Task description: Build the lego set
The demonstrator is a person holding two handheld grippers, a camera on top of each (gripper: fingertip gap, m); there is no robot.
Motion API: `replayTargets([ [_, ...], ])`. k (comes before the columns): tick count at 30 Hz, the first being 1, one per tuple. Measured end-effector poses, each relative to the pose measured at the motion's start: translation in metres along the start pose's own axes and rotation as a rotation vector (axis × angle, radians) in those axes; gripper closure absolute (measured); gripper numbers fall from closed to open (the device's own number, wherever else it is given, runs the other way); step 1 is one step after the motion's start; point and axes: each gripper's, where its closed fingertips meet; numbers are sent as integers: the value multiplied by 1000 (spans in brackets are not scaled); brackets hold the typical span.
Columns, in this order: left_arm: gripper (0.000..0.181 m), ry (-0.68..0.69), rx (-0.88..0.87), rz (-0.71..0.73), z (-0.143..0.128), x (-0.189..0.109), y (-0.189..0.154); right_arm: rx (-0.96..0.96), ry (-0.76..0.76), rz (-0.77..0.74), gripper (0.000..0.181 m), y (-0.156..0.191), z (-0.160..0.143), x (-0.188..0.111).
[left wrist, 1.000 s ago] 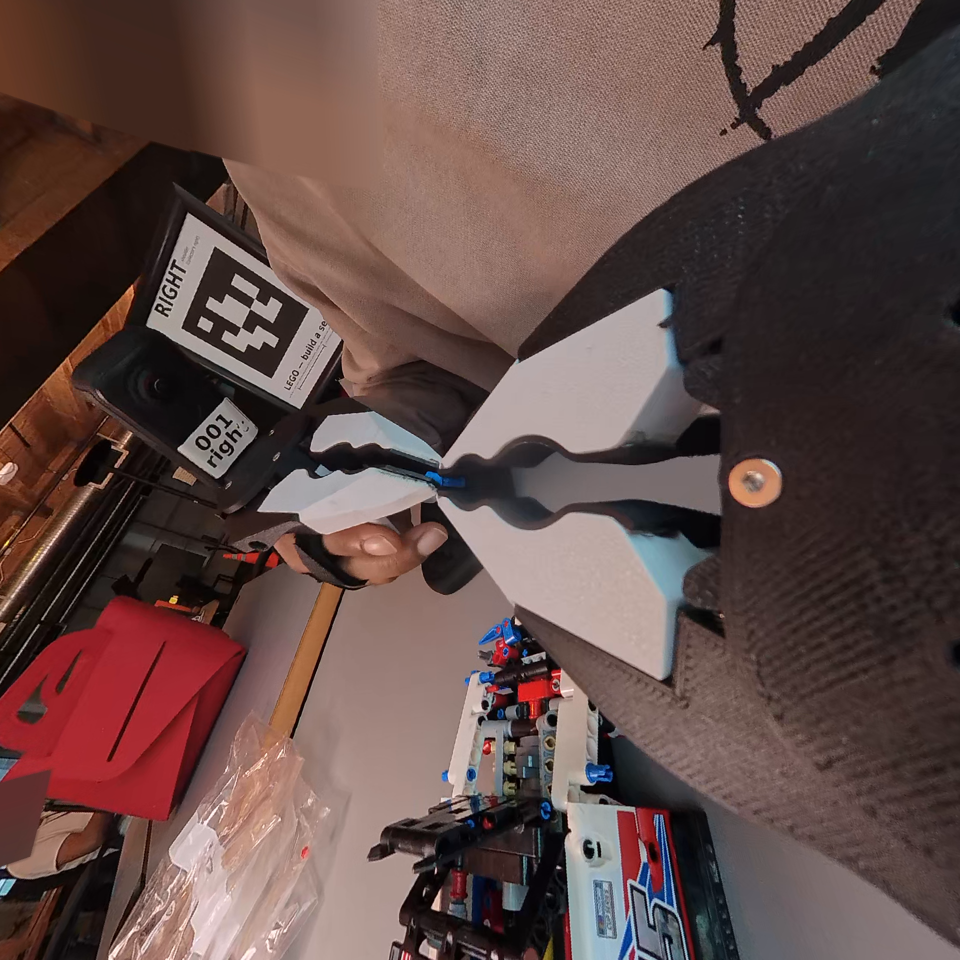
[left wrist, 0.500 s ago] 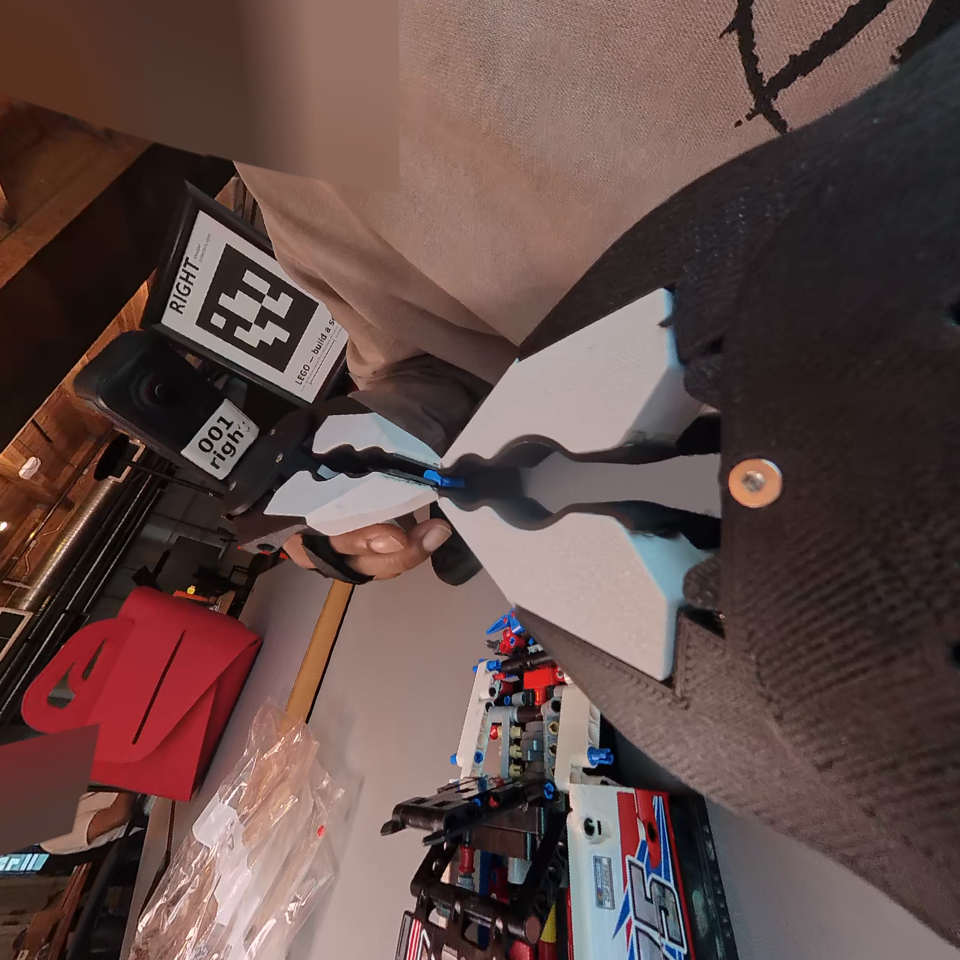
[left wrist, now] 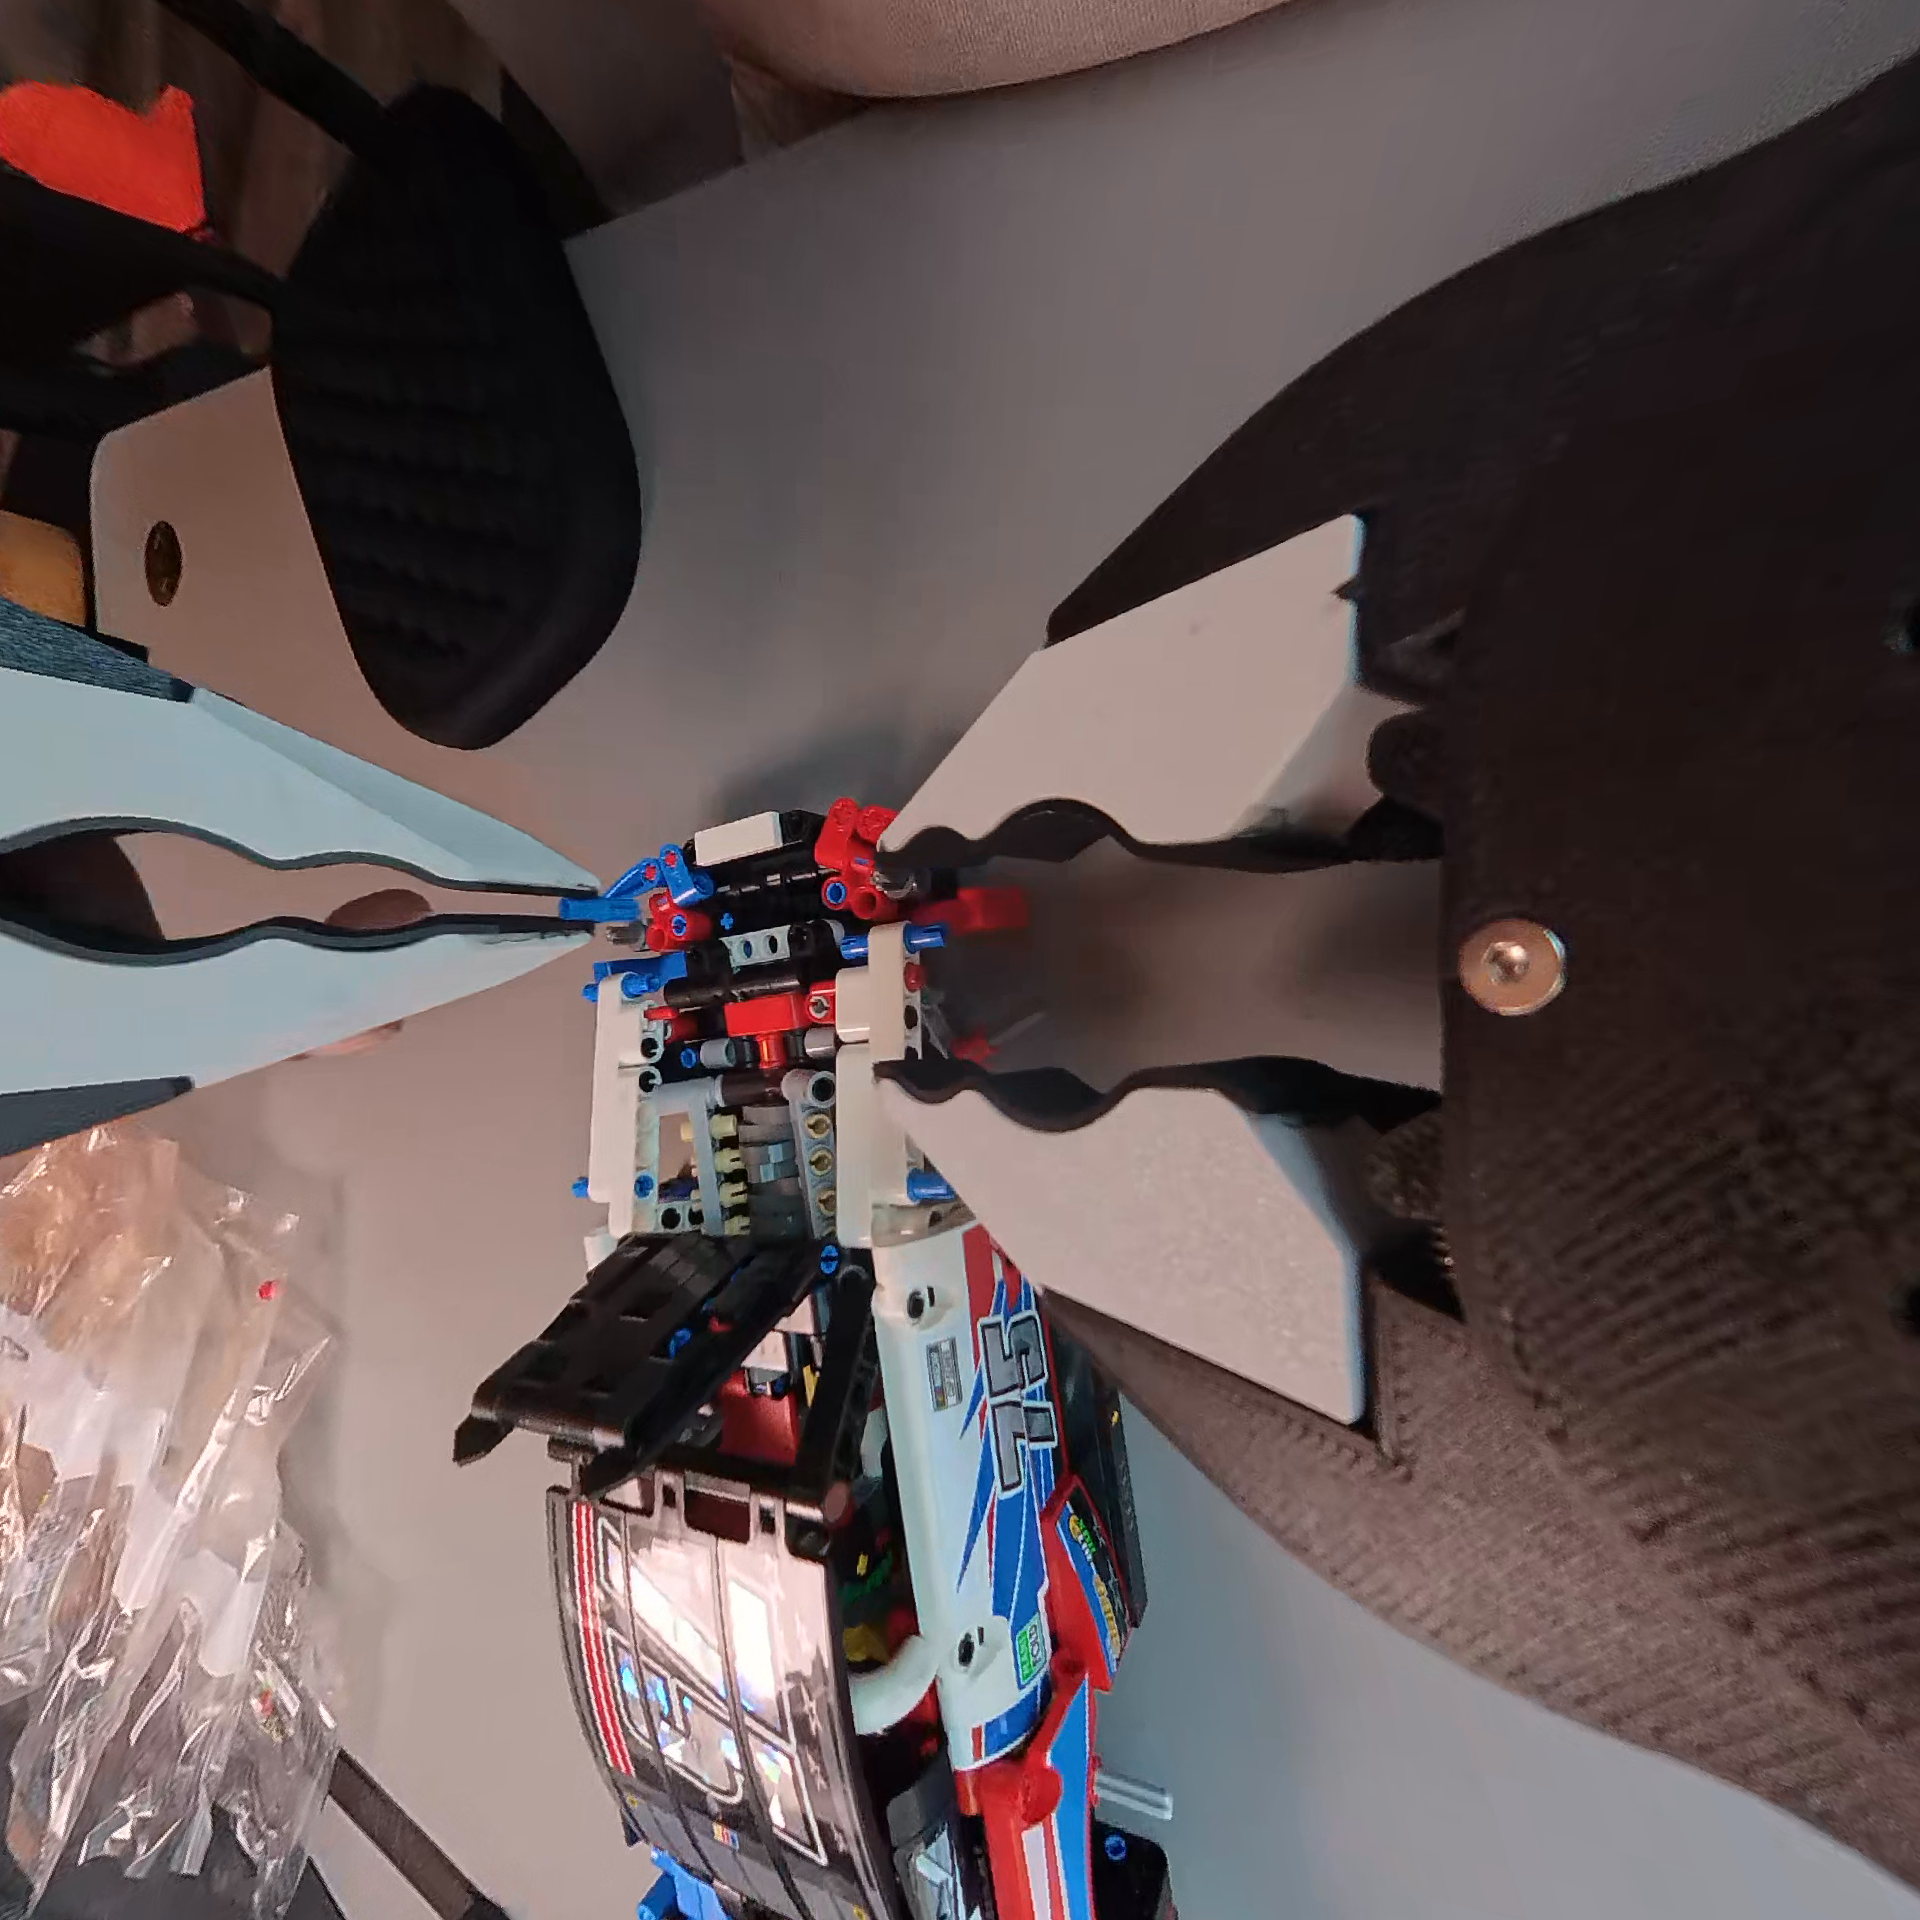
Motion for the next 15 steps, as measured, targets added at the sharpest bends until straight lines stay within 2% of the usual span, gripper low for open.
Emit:
replayTargets([
  [1, 148, 2, 4, 5, 0, 0, 0, -9, 18, -12, 180, -2, -1, 3],
  [15, 157, 51, -24, -49, -14, -5, -8, -55, 108, -69, 181, -12, -7, 15],
])
Point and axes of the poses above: each gripper's, where its closed fingertips meet, x out along the fingers, z out of its top, y = z × x across the jaws, and after that the axes turned 15 degrees about x, right-handed
